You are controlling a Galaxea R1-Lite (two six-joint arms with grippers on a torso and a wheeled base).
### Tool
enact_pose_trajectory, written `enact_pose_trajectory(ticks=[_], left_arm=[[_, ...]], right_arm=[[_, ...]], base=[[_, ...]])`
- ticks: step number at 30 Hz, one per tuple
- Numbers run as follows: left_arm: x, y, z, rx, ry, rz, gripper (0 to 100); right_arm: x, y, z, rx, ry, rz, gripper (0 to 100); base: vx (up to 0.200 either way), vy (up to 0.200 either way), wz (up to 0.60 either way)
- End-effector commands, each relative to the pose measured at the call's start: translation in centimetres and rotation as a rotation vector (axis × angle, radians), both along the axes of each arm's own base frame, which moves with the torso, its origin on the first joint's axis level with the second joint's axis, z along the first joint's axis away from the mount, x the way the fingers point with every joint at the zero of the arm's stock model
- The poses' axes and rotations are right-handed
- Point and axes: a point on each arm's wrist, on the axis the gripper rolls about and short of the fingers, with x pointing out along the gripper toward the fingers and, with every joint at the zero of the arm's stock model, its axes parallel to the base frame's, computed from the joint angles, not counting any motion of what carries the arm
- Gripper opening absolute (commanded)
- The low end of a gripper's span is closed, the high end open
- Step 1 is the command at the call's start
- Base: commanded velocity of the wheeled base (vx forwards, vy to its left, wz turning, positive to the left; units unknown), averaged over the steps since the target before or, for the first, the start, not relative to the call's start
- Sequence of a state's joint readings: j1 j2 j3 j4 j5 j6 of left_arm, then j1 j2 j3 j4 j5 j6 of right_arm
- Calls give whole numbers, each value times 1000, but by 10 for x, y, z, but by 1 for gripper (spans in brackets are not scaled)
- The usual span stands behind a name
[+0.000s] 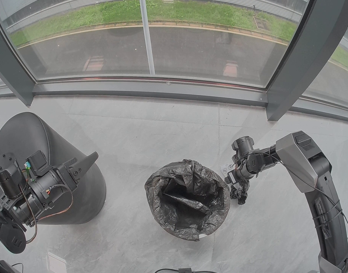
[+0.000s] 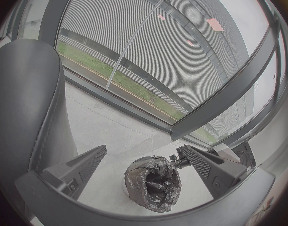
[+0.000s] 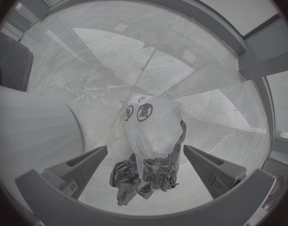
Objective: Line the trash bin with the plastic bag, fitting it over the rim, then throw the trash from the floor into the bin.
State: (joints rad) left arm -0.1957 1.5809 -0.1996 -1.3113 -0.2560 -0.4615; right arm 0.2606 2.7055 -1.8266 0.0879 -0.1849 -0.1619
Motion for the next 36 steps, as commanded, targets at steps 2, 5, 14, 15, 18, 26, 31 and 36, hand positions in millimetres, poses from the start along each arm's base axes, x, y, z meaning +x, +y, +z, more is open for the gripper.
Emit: enact_pose_trajectory(ticks=[2, 5, 14, 15, 18, 26, 31, 36], left_arm=[[0, 0, -1, 0, 2, -1, 100], [1, 0, -1, 1, 5, -1, 100], [2, -1, -2, 1, 7, -1, 100], [2, -1, -2, 1, 7, -2, 100], [2, -1, -2, 0, 7, -1, 100], [3, -1, -3, 0, 14, -1, 100], [3, -1, -3, 0, 14, -1, 100], [3, -1, -1, -7, -6, 4, 100]], right_arm=[[3, 2, -2, -1, -2, 5, 100], [3, 1, -1, -4, 10, 4, 100], [8, -1, -10, -41, 45, 20, 100], [8, 0, -11, -41, 45, 20, 100], [10, -4, -14, -43, 54, 12, 100], [11, -5, -15, -42, 51, 9, 100], [11, -4, -15, -38, 48, 5, 0], [12, -4, -14, -35, 41, 1, 0]], base=[[0, 0, 0], [0, 0, 0], [0, 0, 0], [0, 0, 0], [0, 0, 0], [0, 0, 0], [0, 0, 0], [0, 0, 0]])
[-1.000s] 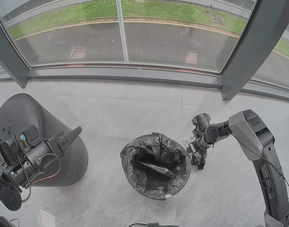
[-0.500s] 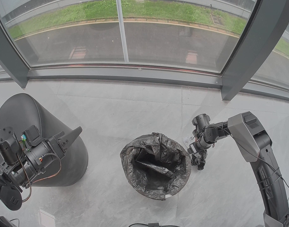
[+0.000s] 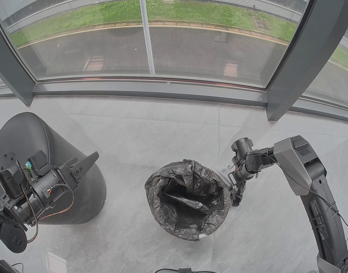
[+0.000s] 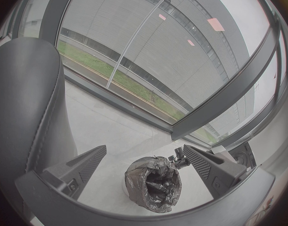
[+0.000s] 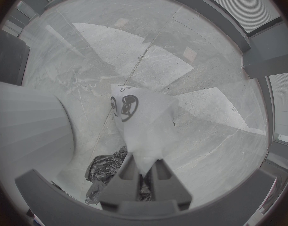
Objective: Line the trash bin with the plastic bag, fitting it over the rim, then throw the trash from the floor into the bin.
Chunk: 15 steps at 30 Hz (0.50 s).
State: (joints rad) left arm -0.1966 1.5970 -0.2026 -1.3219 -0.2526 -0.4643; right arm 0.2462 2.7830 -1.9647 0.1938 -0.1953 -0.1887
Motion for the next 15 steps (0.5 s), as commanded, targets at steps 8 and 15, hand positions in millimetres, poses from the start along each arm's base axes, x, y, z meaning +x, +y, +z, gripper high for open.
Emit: enact_pose_trajectory(ticks=[8, 15], left_arm=[[1, 0, -1, -7, -17, -2, 100], [1, 0, 0, -8, -24, 1, 100]], right_arm=[[1, -1, 8, 10, -19, -15, 0], [-10, 1, 68, 68, -90, -58, 0]], base=[[0, 0, 0], [0, 0, 0]])
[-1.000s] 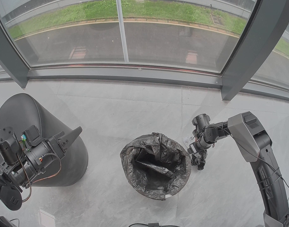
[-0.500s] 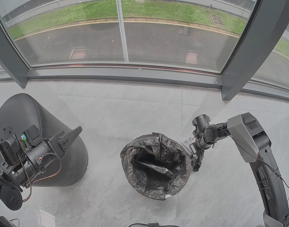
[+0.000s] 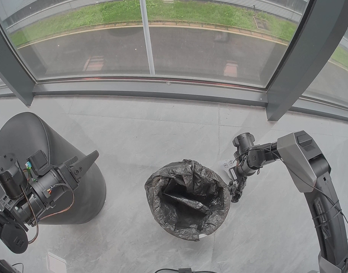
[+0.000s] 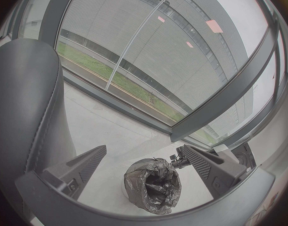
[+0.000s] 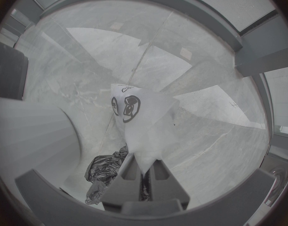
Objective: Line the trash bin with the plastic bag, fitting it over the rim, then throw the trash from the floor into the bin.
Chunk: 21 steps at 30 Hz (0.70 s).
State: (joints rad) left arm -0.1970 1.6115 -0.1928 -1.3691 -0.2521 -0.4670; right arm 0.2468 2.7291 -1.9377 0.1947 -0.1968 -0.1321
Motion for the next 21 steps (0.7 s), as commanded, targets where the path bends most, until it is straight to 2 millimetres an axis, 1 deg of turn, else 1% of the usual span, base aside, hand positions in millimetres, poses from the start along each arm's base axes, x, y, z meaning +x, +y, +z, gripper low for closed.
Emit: enact_pose_trajectory(ticks=[1, 4, 7, 8, 9, 10, 12, 14, 15, 16, 17, 18, 20, 21], left_arm=[[0, 0, 0, -1, -3, 1, 100], [0, 0, 1, 1, -7, 3, 100], [0, 1, 4, -2, -20, 6, 100], [-1, 1, 5, -3, -27, 7, 100], [-2, 1, 6, -3, -29, 6, 100], [-4, 2, 9, -10, -45, 7, 100], [-7, 3, 15, -15, -71, 10, 100], [-10, 7, 21, -20, -100, 23, 100], [-10, 7, 22, -20, -104, 24, 100], [-12, 9, 26, -23, -124, 33, 100], [-13, 10, 27, -24, -127, 36, 100], [-13, 12, 28, -21, -134, 43, 100], [-14, 13, 29, -21, -137, 46, 100], [-14, 13, 28, -24, -135, 46, 100]], right_arm=[[-10, 1, 58, 35, -78, -12, 0], [-20, -1, 95, 49, -127, -10, 0], [-35, -5, 131, 62, -175, -12, 0], [-40, -6, 142, 69, -191, -18, 0], [-41, -7, 145, 72, -194, -20, 0], [-51, -9, 166, 107, -232, -44, 0], [-62, -7, 189, 171, -290, -66, 0], [-76, 0, 211, 237, -352, -76, 0], [-79, 2, 215, 246, -362, -74, 0], [-94, 9, 233, 288, -409, -51, 0], [-98, 10, 239, 300, -422, -43, 0], [-115, 22, 254, 338, -445, 12, 0], [-136, 36, 266, 371, -447, 69, 0], [-149, 46, 271, 391, -445, 104, 0]], base=[[0, 0, 0], [0, 0, 0], [0, 0, 0], [0, 0, 0], [0, 0, 0], [0, 0, 0], [0, 0, 0], [0, 0, 0], [0, 0, 0], [0, 0, 0], [0, 0, 0], [0, 0, 0], [0, 0, 0], [0, 0, 0]])
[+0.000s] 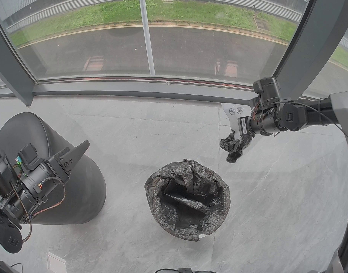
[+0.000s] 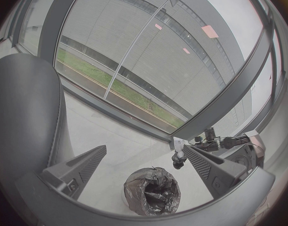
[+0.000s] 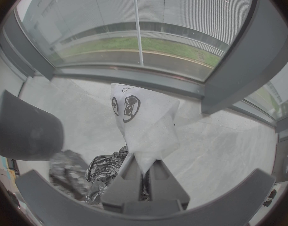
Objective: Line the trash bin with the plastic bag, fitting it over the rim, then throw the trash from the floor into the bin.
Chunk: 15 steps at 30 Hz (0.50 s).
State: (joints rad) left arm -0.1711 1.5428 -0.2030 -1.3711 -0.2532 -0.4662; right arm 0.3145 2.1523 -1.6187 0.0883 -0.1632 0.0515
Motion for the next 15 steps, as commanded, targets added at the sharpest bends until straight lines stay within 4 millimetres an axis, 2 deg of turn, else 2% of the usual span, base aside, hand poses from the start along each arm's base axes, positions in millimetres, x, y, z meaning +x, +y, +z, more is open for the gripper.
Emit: enact_pose_trajectory(ticks=[1, 2, 3, 4, 8, 9, 10, 11, 12, 13, 14, 15], left_arm=[[-7, 7, 12, -7, -56, 22, 100], [-7, 7, 12, -8, -58, 22, 100], [-8, 7, 12, -8, -59, 21, 100], [-8, 7, 12, -8, -58, 22, 100], [-7, 7, 12, -6, -57, 24, 100], [-7, 7, 12, -6, -57, 24, 100], [-7, 7, 11, -5, -54, 24, 100], [-7, 7, 11, -5, -54, 23, 100], [-7, 7, 10, -5, -51, 24, 100], [-7, 7, 10, -4, -51, 24, 100], [-7, 7, 10, -4, -51, 24, 100], [-7, 7, 10, -4, -51, 24, 100]], right_arm=[[-83, 42, 70, 116, -127, 178, 0], [-85, 43, 71, 119, -129, 184, 0], [-106, 60, 73, 127, -121, 250, 0], [-115, 67, 71, 125, -111, 280, 0], [-148, 97, 45, 84, -24, 393, 0], [-150, 99, 42, 79, -15, 400, 0], [-161, 109, 24, 57, 27, 441, 0], [-163, 111, 18, 50, 39, 450, 0], [-168, 121, -4, 28, 70, 475, 0], [-170, 126, -18, 20, 77, 483, 0], [-170, 127, -19, 20, 75, 484, 0], [-166, 135, -41, 19, 67, 486, 0]], base=[[0, 0, 0], [0, 0, 0], [0, 0, 0], [0, 0, 0], [0, 0, 0], [0, 0, 0], [0, 0, 0], [0, 0, 0], [0, 0, 0], [0, 0, 0], [0, 0, 0], [0, 0, 0]])
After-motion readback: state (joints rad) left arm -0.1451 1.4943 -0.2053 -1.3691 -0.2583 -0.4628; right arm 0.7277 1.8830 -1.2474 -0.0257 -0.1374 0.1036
